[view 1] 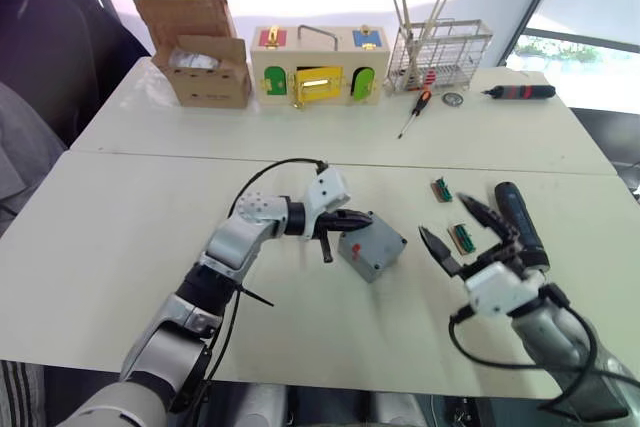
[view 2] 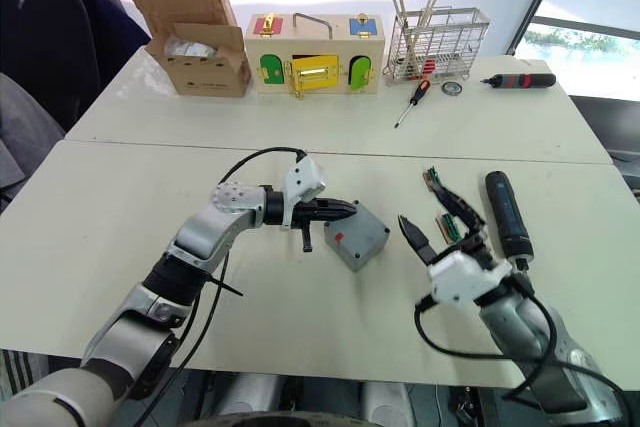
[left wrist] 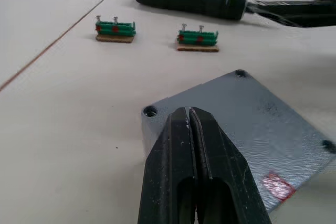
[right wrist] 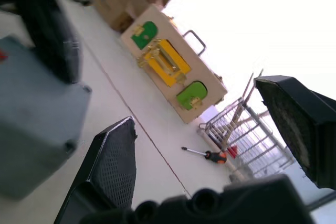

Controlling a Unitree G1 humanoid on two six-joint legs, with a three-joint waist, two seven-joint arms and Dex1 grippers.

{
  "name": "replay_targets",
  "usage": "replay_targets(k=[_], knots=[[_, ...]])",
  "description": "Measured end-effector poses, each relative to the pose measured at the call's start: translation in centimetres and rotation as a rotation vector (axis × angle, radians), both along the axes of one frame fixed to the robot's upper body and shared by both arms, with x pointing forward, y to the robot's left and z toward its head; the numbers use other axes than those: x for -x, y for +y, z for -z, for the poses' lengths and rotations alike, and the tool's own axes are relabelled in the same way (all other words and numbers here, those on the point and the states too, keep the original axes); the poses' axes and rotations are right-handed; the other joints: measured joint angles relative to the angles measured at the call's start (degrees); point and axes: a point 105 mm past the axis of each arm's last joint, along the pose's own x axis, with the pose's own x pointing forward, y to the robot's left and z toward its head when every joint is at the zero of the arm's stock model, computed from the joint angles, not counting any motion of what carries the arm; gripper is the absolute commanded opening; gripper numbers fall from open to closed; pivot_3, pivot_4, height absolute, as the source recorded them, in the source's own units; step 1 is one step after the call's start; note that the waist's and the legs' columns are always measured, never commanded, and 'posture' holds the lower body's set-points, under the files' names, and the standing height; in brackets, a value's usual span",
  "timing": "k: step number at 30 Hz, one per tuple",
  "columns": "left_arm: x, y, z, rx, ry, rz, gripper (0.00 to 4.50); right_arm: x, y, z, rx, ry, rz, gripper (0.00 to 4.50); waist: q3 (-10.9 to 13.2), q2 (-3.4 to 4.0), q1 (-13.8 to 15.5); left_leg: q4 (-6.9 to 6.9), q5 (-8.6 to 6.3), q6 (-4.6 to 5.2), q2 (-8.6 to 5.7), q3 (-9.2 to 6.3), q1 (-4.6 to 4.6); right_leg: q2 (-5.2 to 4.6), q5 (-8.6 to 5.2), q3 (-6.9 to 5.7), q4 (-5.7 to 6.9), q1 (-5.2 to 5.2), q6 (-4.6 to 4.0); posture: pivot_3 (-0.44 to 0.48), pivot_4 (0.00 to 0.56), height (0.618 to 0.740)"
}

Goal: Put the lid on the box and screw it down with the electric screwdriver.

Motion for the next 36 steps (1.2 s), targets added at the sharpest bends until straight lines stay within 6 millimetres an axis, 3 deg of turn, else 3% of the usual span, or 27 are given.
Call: replay_targets(k=[2,4,7,9,10,13,17,23,27,30,36], knots=[[0.2,0.4,-1.2,0.024,0.016,0.000,0.00,-1.1,-0.1,-1.1,-0.163,0.059,0.008,3.24,0.3,0.13,0.0,0.01,0.01,-0.02,0.00,-0.01,-0.03,-0.01,0.00,0.01,0.04,-0.04,0.01,0.000,0.150,0.735],[0.0,1.5,-3.2,0.056,0.024,-0.028,0.00,-2.1,0.2,-1.8,-0.312,0.155,-0.022,2.58,0.5,0.20,0.0,0.00,0.02,-0.03,0.01,-0.03,-0.03,-0.01,0.00,0.00,0.08,-0.07,0.00,0.000,0.150,0.735],[-0.9,3.1,-6.5,0.109,-0.002,-0.098,0.00,-2.8,1.1,-2.1,-0.463,0.285,-0.087,1.25,0.5,0.30,0.1,-0.01,0.02,-0.03,0.00,-0.08,-0.03,-0.01,0.00,-0.02,0.10,-0.08,0.01,0.000,0.150,0.735],[-1.4,4.0,-7.5,0.127,0.001,-0.153,0.00,-3.1,1.7,-1.9,-0.518,0.367,-0.122,0.28,0.6,0.33,0.1,-0.01,0.02,-0.03,-0.03,-0.09,-0.03,-0.01,0.01,-0.02,0.09,-0.08,0.01,0.000,0.150,0.735],[-1.7,4.5,-7.5,0.117,0.007,-0.189,0.00,-3.3,1.8,-2.0,-0.560,0.404,-0.129,0.03,0.6,0.34,0.0,-0.01,0.02,-0.04,-0.05,-0.08,-0.03,-0.01,0.01,-0.01,0.10,-0.08,0.02,0.000,0.150,0.735],[-2.5,6.2,-6.4,0.060,0.018,-0.296,0.00,-3.7,1.7,-2.7,-0.634,0.513,-0.183,0.03,0.7,0.43,0.0,-0.01,0.02,-0.05,-0.05,-0.08,-0.03,-0.02,0.01,-0.01,0.11,-0.09,0.02,0.000,0.150,0.735],[-2.7,8.0,-3.1,-0.025,0.065,-0.399,0.00,-2.5,1.0,-2.5,-0.526,0.804,-0.271,0.03,0.8,0.49,0.2,-0.04,0.02,-0.04,-0.06,-0.11,-0.08,-0.04,0.01,-0.02,0.07,-0.09,0.02,0.000,0.150,0.735],[-2.3,5.8,0.3,-0.015,0.123,-0.341,0.00,-0.1,0.7,-1.5,-0.369,1.139,-0.354,0.03,0.9,0.32,0.1,-0.02,0.01,-0.04,-0.04,-0.16,-0.22,-0.23,0.02,-0.01,-0.11,-0.12,0.00,0.000,0.150,0.735],[-2.5,4.7,1.4,-0.039,0.108,-0.318,0.00,1.6,1.1,0.6,-0.304,1.316,-0.378,0.03,0.9,0.32,0.1,0.03,0.04,-0.10,-0.03,-0.17,-0.78,-0.25,0.04,-0.02,-0.03,-0.69,0.02,0.000,0.150,0.735],[-2.4,4.2,2.1,-0.086,0.091,-0.298,0.00,1.9,1.2,2.6,-0.255,1.367,-0.341,0.03,0.9,0.32,0.1,0.15,0.33,-0.59,-0.13,-0.12,-1.07,-0.22,0.05,-0.02,0.20,-1.11,0.03,0.000,0.150,0.735],[-2.1,3.5,2.2,-0.115,0.075,-0.252,0.00,1.5,1.6,4.0,-0.216,1.366,-0.311,0.03,1.0,0.30,0.1,0.14,0.29,-0.51,-0.12,-0.13,-1.06,-0.17,0.05,-0.03,0.20,-1.10,0.03,0.000,0.150,0.735]])
